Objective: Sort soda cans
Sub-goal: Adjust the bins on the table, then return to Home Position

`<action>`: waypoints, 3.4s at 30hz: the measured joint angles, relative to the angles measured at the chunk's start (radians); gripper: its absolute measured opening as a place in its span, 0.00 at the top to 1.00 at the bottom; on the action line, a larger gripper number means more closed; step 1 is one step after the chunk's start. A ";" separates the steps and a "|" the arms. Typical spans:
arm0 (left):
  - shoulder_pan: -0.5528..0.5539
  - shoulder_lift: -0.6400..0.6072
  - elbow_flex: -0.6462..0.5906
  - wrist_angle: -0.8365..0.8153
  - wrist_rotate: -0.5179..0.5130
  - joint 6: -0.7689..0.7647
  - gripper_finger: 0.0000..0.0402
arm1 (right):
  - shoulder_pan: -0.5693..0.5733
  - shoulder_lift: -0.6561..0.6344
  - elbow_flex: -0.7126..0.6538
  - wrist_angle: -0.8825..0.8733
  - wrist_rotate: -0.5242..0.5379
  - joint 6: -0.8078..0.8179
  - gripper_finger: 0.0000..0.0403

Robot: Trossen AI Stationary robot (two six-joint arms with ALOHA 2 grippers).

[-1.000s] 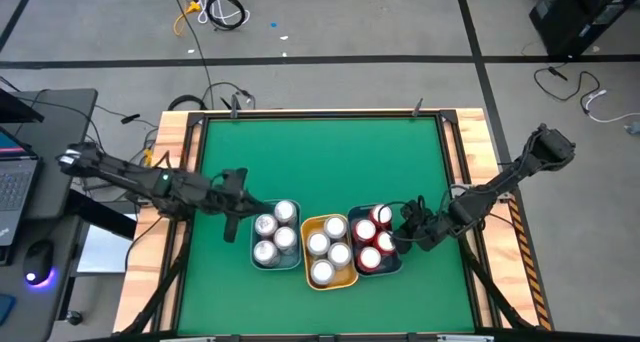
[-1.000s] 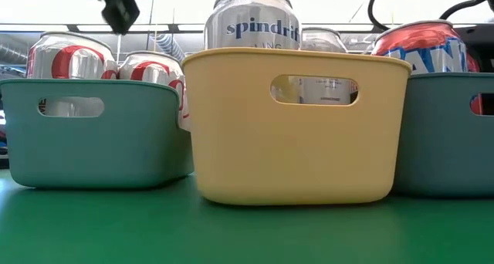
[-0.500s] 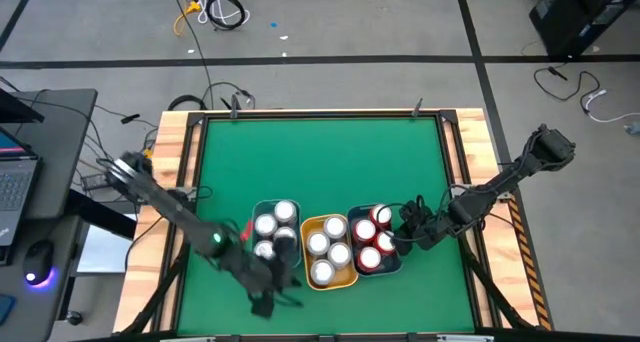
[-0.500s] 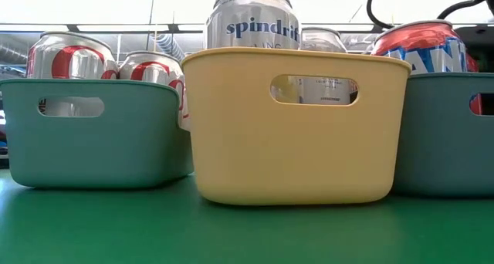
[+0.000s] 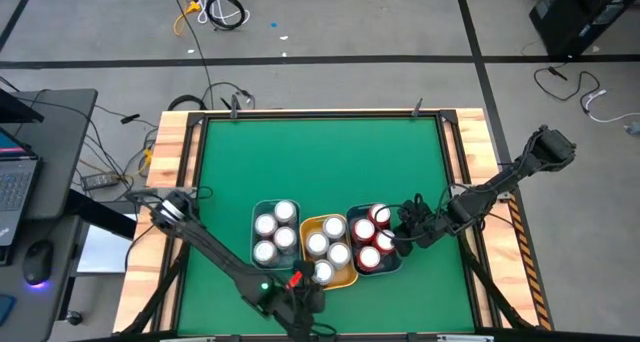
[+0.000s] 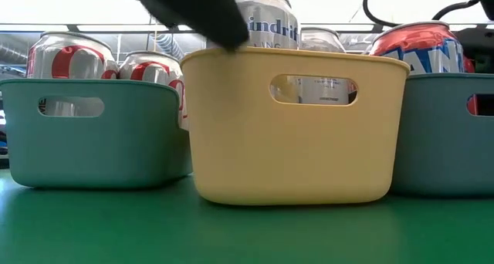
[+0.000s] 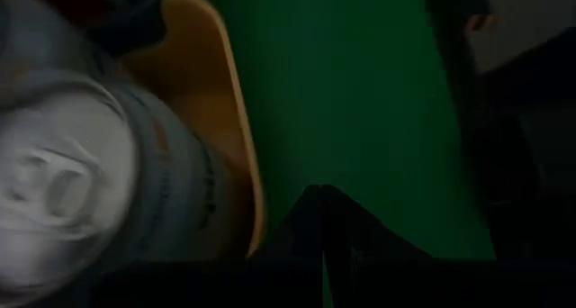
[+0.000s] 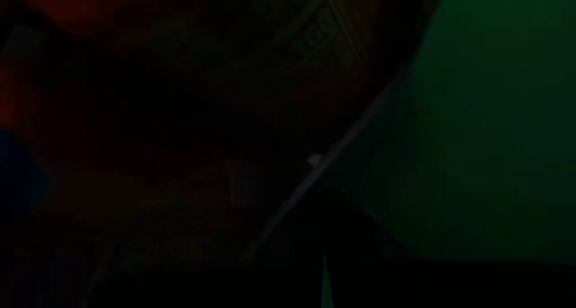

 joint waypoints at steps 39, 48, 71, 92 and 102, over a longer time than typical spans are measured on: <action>0.046 0.036 0.044 -0.322 -0.195 -0.337 1.00 | -0.085 -0.002 -0.004 -0.013 -0.044 -0.184 1.00; 0.020 -0.070 0.044 -0.312 -0.176 -0.305 1.00 | -0.066 -0.002 0.028 -0.089 -0.086 -0.231 1.00; 0.204 -0.570 -0.358 0.364 0.133 0.300 1.00 | 0.142 -0.437 0.120 -0.333 0.220 -0.838 1.00; 0.612 -0.936 -0.887 0.819 0.511 0.431 1.00 | -0.063 -0.886 -0.127 -0.005 0.051 -1.188 1.00; 0.752 -1.051 -1.038 0.924 0.601 0.429 1.00 | -0.232 -0.940 -0.180 0.078 -0.108 -1.255 1.00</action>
